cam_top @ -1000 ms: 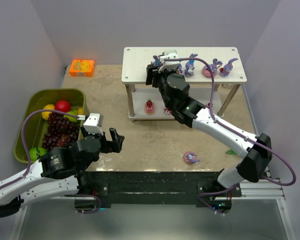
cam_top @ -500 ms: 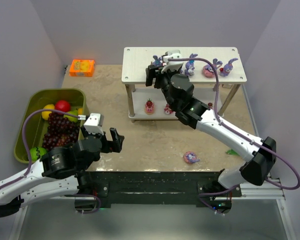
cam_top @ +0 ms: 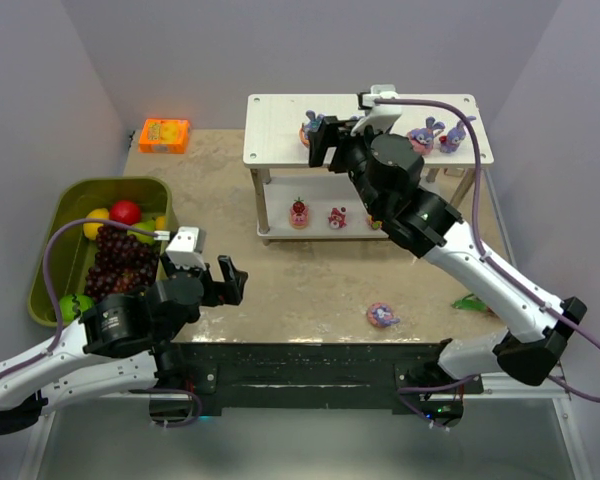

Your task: Place and organize the plastic toys onto the shelf

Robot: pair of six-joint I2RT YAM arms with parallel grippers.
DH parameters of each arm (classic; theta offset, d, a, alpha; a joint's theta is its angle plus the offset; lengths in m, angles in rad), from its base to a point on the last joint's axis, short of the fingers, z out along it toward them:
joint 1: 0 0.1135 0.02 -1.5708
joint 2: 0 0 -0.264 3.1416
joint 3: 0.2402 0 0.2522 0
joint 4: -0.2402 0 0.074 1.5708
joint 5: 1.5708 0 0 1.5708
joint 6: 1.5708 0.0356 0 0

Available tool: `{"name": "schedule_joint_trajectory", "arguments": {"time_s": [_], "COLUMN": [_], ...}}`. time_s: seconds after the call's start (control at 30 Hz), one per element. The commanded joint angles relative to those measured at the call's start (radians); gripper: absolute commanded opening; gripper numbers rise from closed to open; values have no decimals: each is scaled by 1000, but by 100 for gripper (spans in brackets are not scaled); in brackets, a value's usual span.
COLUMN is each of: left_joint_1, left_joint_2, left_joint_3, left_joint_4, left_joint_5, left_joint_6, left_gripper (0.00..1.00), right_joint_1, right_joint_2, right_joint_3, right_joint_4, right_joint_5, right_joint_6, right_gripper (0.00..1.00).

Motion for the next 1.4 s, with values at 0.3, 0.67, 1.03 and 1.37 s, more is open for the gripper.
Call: {"name": "schedule_joint_trajectory", "arguments": {"time_s": [0.3,0.67,1.03,1.37], "left_joint_1": [0,0,-1,-1], "left_joint_2": [-41,-26,-15,133], "left_joint_3": [-45,-48,-50,-140], "left_joint_4": [39,57,71,530], "left_joint_5": [8,24,34,388], "left_joint_6": [-33,-33,-30,211], "left_gripper": [99,99,99,99], "right_joint_1": [-98,-243,-328,-329], "right_joint_2": [-231,-137,-98,-328], "right_joint_3": [-13,125,150,-6], "right_joint_4": [-220,-287,-255,-382], "right_joint_5": [88,-89,-260,-300], "right_joint_6": [44,-45,-91,59], "right_gripper": [77,57,56,67]}}
